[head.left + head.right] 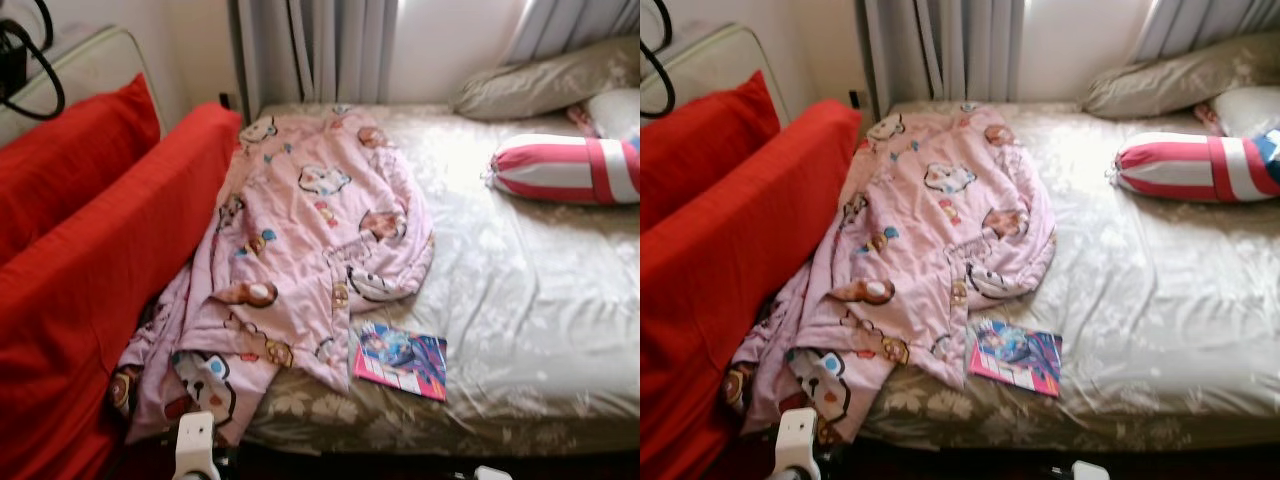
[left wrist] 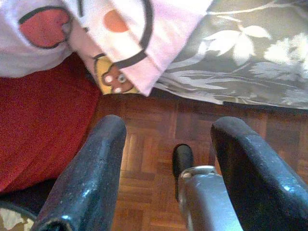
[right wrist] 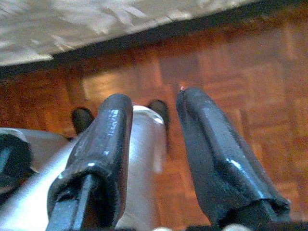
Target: Clean up the room
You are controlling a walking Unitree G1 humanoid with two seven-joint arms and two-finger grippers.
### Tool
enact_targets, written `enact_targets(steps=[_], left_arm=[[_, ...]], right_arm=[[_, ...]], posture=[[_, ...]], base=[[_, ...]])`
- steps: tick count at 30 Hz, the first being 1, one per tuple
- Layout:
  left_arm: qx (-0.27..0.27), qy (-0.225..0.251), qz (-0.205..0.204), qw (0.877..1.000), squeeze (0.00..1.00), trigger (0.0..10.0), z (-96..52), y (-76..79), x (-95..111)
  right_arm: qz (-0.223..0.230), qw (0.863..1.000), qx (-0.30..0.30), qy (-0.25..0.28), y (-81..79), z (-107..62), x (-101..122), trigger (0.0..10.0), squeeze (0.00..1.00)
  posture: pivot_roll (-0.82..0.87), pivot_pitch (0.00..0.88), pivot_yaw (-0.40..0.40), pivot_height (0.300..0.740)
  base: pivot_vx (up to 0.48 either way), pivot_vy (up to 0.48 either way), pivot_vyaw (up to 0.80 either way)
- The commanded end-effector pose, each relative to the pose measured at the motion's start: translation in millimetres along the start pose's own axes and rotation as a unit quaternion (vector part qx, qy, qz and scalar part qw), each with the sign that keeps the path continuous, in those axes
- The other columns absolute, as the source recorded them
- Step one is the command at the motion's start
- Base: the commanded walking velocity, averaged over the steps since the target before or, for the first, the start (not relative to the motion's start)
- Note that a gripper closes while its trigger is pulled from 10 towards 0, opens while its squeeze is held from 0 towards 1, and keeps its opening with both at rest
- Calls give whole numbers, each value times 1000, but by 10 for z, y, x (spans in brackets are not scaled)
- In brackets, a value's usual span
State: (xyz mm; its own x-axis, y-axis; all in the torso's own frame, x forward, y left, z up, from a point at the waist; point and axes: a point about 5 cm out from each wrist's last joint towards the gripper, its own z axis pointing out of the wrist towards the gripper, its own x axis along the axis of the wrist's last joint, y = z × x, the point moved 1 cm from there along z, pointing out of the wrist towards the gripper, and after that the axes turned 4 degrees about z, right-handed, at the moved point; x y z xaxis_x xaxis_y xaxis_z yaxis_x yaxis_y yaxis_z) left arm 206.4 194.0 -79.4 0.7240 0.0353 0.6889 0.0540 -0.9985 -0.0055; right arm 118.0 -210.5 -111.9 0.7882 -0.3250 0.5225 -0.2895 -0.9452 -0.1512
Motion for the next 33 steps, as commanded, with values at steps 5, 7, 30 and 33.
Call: enact_targets(steps=[5,7,30,33], left_arm=[[-2,-3,1,1000,0,10000,-5,-3,-20],[-2,-3,1,1000,0,10000,-5,-3,-19],[-25,44,3,999,0,10000,28,63,177],[-36,106,-14,994,0,10000,53,76,461]], right_arm=[[12,1000,-4,9,69,-12,37,10000,0],[14,1000,-3,9,51,-7,37,10000,0],[-28,995,73,61,-1232,172,361,10000,0],[-46,988,97,111,-1487,159,597,10000,0]], posture=[[46,50,20,740],[46,50,20,740],[30,58,18,740],[37,67,16,740]], base=[[303,0,88],[272,0,0],[172,0,0],[0,0,0]])
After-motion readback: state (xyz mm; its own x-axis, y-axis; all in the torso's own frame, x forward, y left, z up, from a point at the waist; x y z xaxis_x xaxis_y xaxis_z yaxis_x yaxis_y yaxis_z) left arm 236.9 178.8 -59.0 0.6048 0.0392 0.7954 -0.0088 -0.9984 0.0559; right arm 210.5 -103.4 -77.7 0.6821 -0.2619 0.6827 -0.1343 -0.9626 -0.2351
